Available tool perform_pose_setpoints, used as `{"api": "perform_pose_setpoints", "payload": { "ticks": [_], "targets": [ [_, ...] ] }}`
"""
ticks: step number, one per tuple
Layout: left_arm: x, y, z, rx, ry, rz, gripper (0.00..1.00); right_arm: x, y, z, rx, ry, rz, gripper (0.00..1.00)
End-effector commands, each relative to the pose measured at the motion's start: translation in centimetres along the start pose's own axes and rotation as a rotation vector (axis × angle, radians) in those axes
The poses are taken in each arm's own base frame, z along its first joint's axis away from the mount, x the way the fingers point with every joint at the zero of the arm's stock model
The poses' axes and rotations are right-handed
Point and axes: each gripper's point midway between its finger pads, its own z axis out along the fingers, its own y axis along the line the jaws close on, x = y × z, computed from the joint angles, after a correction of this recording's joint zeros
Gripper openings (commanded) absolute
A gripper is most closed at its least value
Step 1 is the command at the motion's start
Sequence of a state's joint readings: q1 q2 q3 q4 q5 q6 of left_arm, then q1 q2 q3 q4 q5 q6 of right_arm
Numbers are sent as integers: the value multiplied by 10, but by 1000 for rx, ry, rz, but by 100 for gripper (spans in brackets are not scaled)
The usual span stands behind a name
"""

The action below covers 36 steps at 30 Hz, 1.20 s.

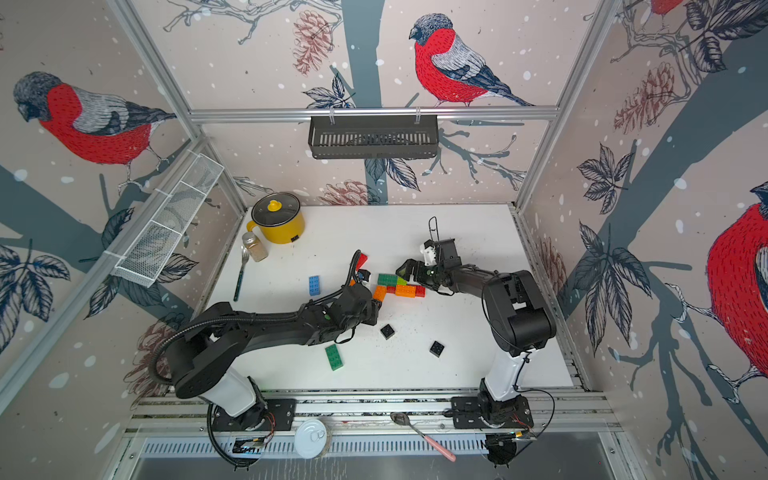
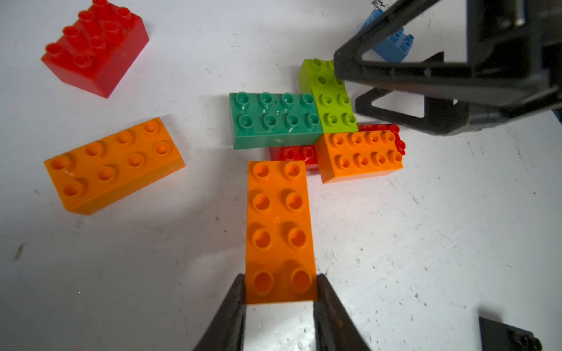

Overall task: Assemble a small pinwheel with lego
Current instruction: Assemble the lego brick with the lego brick.

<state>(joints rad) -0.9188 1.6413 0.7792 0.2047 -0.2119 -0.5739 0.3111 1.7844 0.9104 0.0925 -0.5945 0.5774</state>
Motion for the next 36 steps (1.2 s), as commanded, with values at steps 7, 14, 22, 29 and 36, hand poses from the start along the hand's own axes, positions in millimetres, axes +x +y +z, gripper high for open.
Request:
{"api": "perform_pose_setpoints", "payload": {
  "ticks": [7,14,22,29,36],
  "targets": [
    [-24,1,16,-8,-46,78,15,9,8,-10,2,-1,-12,99],
    [-30,-7,25,17,-27,174,13,4,5,-12,97,-5,-69,99],
    [-26,-8,31,12,6,181,12,8,14,-5,65,25,-86,99],
    [-21,-8,33,14,33,248,11,10,6,-3,99,33,-88,99],
    [-20,-9,36,4,66,325,10,8,9,-3,90,33,-90,99]
  ]
}}
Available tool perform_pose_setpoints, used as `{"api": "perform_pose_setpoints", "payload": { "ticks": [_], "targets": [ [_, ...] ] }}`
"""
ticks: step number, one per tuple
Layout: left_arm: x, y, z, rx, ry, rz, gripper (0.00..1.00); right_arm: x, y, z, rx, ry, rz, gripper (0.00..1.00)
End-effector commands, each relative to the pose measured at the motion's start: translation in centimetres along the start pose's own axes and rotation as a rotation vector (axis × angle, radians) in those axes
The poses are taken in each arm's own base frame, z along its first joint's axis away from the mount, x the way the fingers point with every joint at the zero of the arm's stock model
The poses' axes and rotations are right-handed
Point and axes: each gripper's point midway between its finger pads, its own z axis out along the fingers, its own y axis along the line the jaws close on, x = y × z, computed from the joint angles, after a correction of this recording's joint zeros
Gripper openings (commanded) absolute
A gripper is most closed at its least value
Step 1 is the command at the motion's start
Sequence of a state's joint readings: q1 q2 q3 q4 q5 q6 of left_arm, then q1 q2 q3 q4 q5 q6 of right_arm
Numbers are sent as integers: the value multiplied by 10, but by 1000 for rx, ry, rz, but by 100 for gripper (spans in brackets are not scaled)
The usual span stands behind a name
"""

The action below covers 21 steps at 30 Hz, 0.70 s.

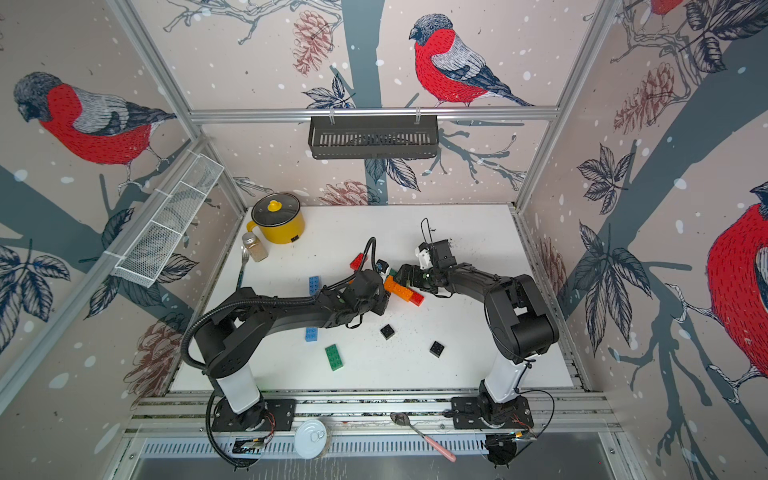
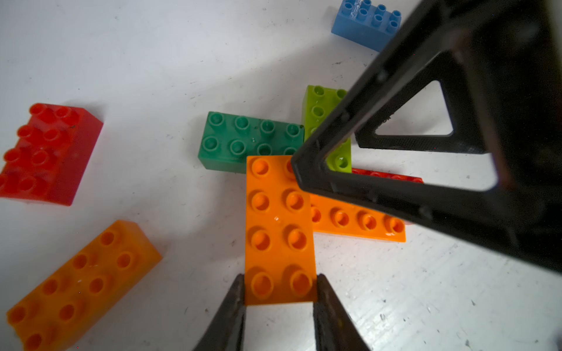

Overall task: Assemble a small pinwheel with lego
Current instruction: Assemble the lego brick with the lego brick.

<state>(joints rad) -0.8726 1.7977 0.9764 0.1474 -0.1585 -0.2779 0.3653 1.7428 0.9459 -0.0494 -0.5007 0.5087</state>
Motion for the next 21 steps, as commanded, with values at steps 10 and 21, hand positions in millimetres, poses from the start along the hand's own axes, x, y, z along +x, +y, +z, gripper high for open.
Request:
{"api": "perform_pose_setpoints", "payload": {
  "ticks": [10,21],
  "targets": [
    [3,2,5,0,51,51,10,-3,-1,1,-9,-3,-8,99],
    [-10,5,-6,36,25,17,9,-6,2,-3,-15,-14,-13,99]
  ]
}}
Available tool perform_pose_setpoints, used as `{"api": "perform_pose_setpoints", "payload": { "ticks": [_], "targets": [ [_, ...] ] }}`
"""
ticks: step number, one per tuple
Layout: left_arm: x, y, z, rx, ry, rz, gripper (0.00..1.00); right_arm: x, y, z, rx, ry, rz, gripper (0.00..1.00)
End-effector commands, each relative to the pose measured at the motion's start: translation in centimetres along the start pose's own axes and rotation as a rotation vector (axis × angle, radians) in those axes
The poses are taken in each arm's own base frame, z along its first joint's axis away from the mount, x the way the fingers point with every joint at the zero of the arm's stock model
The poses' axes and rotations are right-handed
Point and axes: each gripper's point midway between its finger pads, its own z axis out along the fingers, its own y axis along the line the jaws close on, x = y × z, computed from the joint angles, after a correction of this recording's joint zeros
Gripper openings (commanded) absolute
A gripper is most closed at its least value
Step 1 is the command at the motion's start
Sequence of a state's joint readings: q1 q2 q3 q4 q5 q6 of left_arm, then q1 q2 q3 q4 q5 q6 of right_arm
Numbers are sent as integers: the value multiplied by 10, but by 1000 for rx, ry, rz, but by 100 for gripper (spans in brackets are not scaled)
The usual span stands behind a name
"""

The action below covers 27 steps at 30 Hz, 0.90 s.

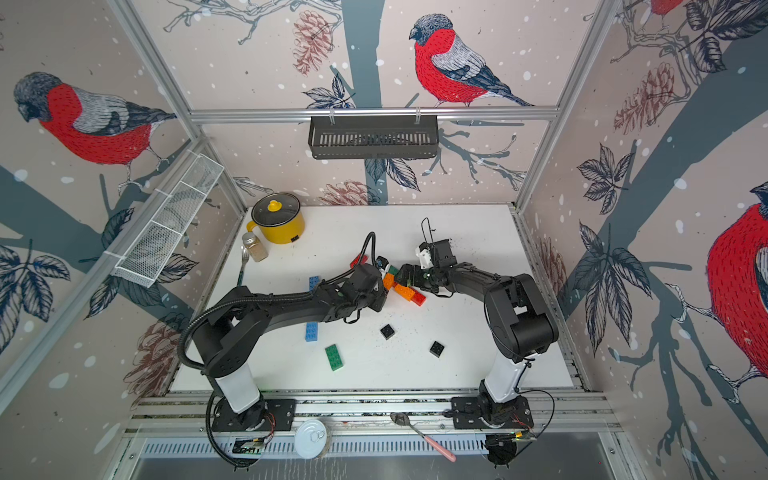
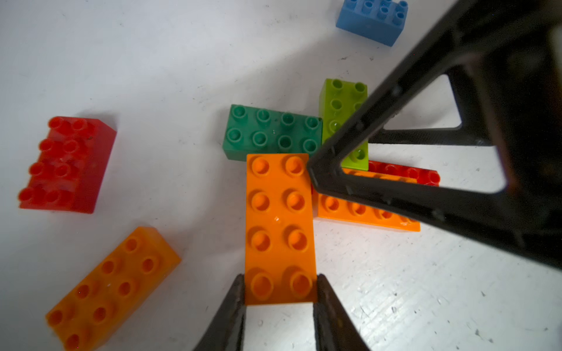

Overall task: Assemble a small pinwheel with lego
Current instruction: Assemble the lego brick with the lego brick.

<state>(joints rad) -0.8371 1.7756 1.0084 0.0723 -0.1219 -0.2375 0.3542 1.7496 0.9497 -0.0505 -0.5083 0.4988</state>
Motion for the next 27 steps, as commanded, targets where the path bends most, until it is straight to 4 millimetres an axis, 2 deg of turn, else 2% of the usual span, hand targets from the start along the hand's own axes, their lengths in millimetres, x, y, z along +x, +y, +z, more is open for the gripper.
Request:
{"api": "perform_pose_setpoints", "payload": {
  "ticks": [1,14,27],
  "targets": [
    [-2,-5,1,30,7,4,9,-4,4,-2,-12,-12,-12,99],
    [1,-11,15,59,41,27,8,-5,3,1,-16,-6,-11,99],
    [3,-11,24,48,76,47,8,-7,-16,8,106,3,-9,98]
  ]
}}
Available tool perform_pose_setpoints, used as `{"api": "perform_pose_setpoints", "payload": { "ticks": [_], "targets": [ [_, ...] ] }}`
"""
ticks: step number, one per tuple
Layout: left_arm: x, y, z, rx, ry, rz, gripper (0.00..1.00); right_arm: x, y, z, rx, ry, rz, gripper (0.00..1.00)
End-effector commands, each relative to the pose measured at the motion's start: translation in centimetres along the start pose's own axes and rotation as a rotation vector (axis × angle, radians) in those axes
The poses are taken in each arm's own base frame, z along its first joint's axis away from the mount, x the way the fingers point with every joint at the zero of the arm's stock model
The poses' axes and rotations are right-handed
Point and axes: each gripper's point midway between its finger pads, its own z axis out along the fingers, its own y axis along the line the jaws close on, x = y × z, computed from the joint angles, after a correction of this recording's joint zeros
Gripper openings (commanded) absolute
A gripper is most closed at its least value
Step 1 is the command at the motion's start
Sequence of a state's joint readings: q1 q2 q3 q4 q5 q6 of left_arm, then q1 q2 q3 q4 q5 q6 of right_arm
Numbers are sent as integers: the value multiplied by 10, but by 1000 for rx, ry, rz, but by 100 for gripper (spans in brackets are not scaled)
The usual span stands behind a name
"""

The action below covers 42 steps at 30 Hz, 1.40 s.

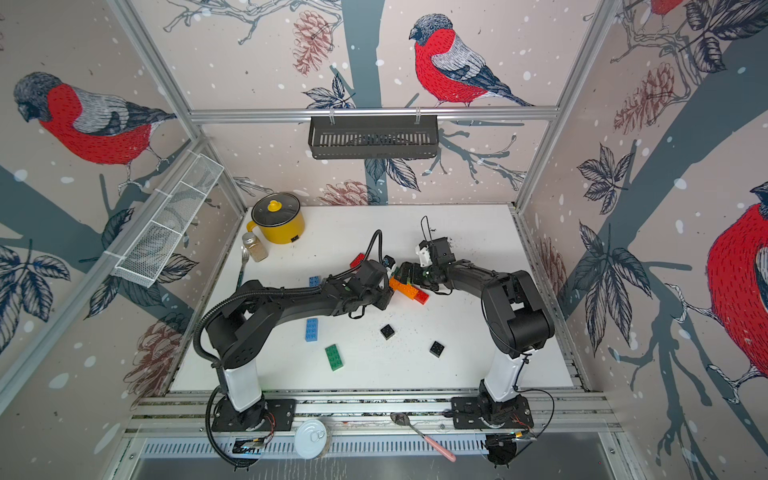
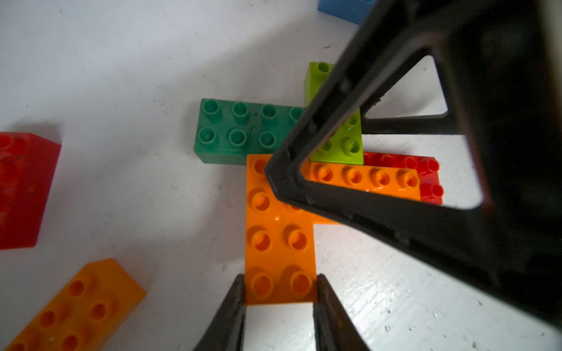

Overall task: Assemble a small pinwheel with lego
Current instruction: Assemble the lego brick with the lego brick.

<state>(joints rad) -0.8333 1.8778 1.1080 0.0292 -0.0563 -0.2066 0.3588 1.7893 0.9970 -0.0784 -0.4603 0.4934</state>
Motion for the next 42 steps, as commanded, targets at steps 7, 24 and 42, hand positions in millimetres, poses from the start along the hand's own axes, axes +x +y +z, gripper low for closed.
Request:
{"api": "perform_pose_setpoints", "payload": {
  "ticks": [7,24,42],
  "targets": [
    [1,1,3,-7,28,21,7,2,-20,6,130,8,-11,94],
    [-5,-9,1,49,11,31,7,9,-9,-5,58,1,20,94],
    [-2,-9,10,43,49,58,6,6,-23,-4,123,4,29,95]
  ]
}}
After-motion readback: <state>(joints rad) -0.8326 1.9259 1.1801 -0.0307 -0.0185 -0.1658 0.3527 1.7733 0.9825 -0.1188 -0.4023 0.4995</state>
